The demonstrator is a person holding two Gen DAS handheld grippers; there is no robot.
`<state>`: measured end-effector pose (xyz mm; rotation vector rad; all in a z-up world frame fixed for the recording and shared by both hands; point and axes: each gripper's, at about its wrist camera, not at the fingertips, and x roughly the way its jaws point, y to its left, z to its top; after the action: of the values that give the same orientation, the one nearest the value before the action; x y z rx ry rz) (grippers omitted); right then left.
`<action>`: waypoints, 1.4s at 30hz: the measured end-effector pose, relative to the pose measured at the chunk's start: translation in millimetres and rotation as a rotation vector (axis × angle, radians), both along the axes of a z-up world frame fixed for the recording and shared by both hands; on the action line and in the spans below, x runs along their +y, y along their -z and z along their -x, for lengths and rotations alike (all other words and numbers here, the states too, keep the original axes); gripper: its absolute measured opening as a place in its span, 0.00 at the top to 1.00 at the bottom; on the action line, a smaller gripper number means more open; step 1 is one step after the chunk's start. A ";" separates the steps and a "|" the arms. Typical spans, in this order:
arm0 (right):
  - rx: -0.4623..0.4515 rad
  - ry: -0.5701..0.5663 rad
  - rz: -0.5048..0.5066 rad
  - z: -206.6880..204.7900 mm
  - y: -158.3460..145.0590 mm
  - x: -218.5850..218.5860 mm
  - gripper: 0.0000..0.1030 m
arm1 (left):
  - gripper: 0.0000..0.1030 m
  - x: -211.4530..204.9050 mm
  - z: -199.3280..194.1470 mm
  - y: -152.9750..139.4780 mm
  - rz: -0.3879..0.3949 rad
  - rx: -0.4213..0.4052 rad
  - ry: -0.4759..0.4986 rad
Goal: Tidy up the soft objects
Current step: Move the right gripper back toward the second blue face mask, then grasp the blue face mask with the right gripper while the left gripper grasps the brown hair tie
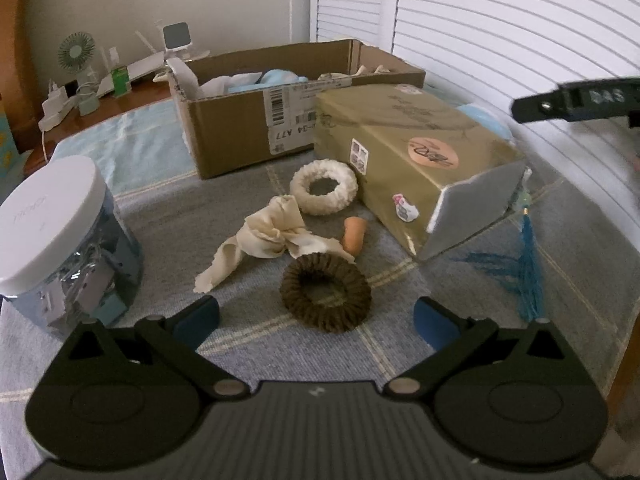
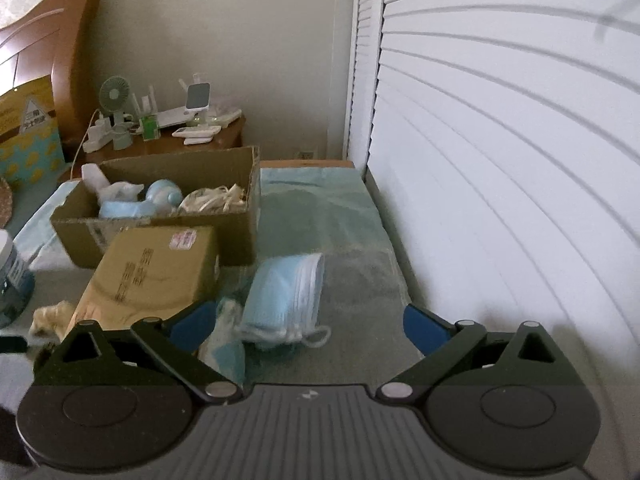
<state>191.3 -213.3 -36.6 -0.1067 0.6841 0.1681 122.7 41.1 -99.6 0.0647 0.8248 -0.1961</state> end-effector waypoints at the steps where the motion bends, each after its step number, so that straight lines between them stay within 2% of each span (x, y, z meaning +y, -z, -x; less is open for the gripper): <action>1: 0.003 -0.004 0.000 -6.1 1.3 1.6 0.03 | 0.00 0.3 -0.1 0.1 0.000 0.000 0.001; 7: 0.060 -0.010 0.013 -44.5 18.6 11.5 0.09 | 0.00 0.6 -1.4 -0.4 -0.002 0.010 -0.001; 10: 0.094 -0.017 0.027 -55.0 28.3 13.2 0.09 | 0.00 0.6 -2.2 -0.6 -0.002 0.013 -0.001; 13: 0.113 -0.010 0.069 -57.7 36.9 11.6 0.09 | 0.00 0.7 -2.6 -0.7 -0.001 0.015 0.000; 18: 0.092 0.035 0.119 -52.3 34.9 1.4 0.09 | 0.00 0.6 -2.7 -0.8 -0.002 0.014 0.000; 24: 0.098 0.022 0.105 -49.6 35.6 -2.6 0.09 | 0.01 0.6 -1.7 -0.7 -0.002 0.007 0.000; 27: 0.100 0.008 0.111 -48.7 37.5 0.5 0.09 | 0.07 1.6 0.2 -2.2 -0.008 -0.006 0.009; 28: 0.099 0.004 0.112 -48.2 37.7 1.4 0.09 | 0.14 2.7 0.5 -3.1 -0.004 -0.008 0.011; 31: 0.093 -0.005 0.113 -47.0 37.4 2.3 0.10 | 0.26 6.2 0.4 -5.7 0.008 -0.014 0.012; 34: 0.088 -0.015 0.105 -47.4 37.2 1.6 0.10 | 0.34 6.5 -1.6 -6.7 0.008 -0.022 0.019; 35: 0.088 -0.019 0.102 -48.0 37.2 1.5 0.11 | 0.41 5.8 -2.1 -7.2 0.008 -0.026 0.017; 42: 0.099 -0.048 0.112 -55.1 41.8 5.6 0.19 | 0.51 0.7 -3.9 -9.2 0.020 -0.033 0.031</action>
<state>246.3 -207.7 -78.3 -0.2229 0.7906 0.1820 126.6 41.8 -90.4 0.0615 0.7893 -0.2315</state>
